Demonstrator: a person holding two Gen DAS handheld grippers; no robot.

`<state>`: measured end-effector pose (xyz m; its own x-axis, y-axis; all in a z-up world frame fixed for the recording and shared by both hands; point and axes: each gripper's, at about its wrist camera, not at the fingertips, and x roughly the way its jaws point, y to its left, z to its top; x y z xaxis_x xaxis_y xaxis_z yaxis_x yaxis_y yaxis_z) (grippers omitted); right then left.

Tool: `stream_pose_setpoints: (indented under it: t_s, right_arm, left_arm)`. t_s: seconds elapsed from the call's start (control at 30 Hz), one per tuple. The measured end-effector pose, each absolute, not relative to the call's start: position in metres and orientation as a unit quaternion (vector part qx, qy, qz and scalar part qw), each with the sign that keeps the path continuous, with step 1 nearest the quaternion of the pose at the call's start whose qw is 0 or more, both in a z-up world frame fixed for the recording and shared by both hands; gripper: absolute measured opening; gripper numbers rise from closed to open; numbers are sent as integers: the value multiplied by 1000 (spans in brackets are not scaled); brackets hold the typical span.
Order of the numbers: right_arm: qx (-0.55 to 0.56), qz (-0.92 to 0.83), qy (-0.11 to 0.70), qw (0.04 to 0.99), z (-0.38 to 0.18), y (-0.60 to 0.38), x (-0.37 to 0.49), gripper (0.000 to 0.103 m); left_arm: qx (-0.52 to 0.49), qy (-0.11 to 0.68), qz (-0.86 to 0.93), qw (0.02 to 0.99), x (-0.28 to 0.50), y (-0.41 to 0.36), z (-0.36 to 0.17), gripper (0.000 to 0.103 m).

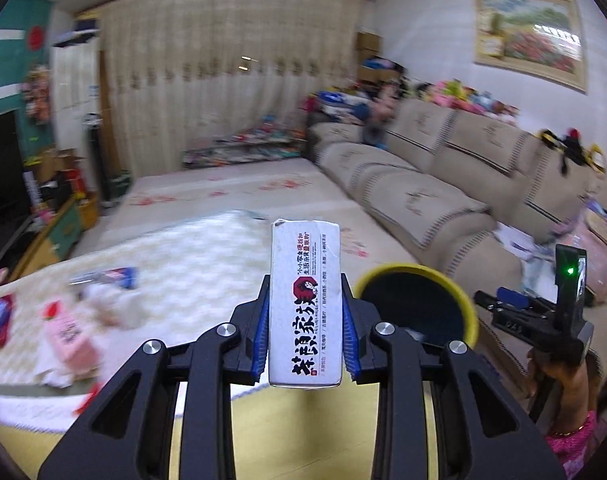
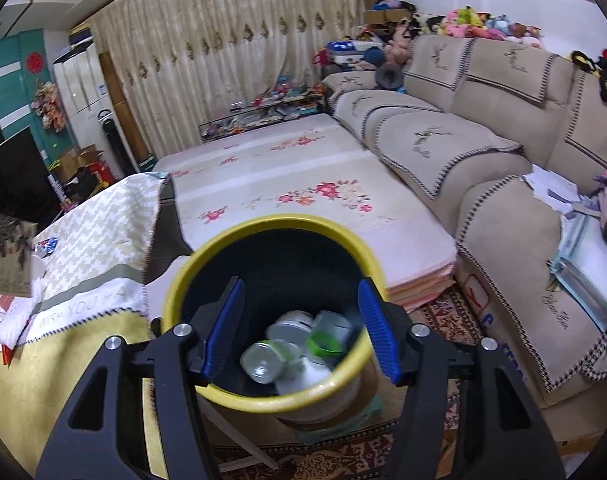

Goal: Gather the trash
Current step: 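Carry the drink box over the bin and open the left gripper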

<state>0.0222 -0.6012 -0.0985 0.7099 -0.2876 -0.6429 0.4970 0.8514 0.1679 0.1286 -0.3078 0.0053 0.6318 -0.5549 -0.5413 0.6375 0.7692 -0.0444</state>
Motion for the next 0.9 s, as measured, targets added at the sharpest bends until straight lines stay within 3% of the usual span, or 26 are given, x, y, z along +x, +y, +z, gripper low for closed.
stream_pose_setpoints:
  t_s: [0.47,0.57,0.73,0.9]
  right_arm:
    - [203,-224,315,899,-115,-630,3,56]
    - [208,-223,317,898,-118,-631,4,56]
    - [210,-218,320,898,-121,-630,6,56]
    - [207,-204,326,899,-123,-620,13,56]
  left_arm:
    - [128,334,-408,840,165,-489,-68,31]
    - [134,338,-396,844,180,-502,-88,48]
    - [127,332,-397,846,178,-489,-85,50]
    - [101,321,-387,859,167,-428,-57,58]
